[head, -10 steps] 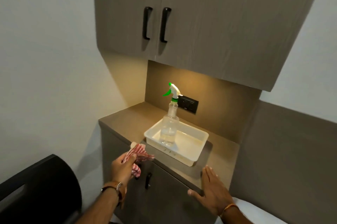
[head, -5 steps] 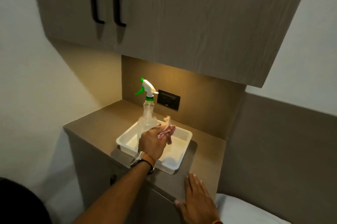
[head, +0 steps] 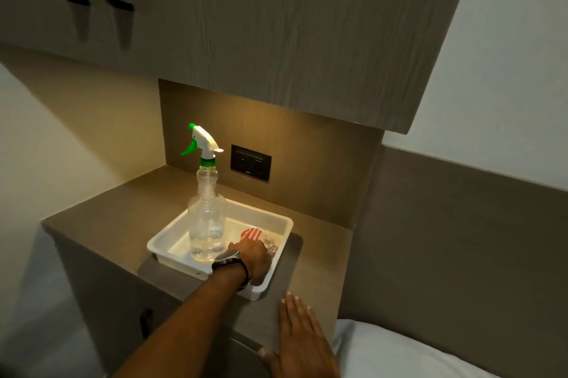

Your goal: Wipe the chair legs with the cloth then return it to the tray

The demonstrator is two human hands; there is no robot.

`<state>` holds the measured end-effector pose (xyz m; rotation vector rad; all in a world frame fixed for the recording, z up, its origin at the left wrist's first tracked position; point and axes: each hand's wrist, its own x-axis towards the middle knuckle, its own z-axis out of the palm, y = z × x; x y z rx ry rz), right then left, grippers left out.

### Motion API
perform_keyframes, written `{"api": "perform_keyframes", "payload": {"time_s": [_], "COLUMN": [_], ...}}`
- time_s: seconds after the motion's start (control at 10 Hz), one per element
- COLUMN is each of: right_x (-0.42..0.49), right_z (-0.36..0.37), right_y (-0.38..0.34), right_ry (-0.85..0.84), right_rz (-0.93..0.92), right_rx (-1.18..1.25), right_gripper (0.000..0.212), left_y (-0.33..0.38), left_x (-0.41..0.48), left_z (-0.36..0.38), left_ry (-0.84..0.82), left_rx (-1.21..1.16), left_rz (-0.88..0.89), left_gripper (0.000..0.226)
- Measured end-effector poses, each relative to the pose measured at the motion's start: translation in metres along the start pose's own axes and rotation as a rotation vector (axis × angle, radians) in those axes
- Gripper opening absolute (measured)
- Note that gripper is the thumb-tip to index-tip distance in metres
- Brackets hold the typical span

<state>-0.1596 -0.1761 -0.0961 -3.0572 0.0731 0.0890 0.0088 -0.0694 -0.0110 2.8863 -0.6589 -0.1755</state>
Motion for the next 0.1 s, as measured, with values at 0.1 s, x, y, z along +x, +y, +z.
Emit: {"api": "perform_keyframes", "payload": {"time_s": [0.1], "right_x": [-0.0023], "right_z": [-0.0081], "right_y": [-0.0024], "right_ry": [0.13], "right_rz": [-0.001], "right_rx": [-0.022], "right_gripper": [0.101], "left_y": [-0.0054], "left_x": [-0.0185], "left_z": [-0.0166], "left_ry": [0.077], "left_rx": [-0.113], "left_rz": [0.089], "left_gripper": [0.034]}}
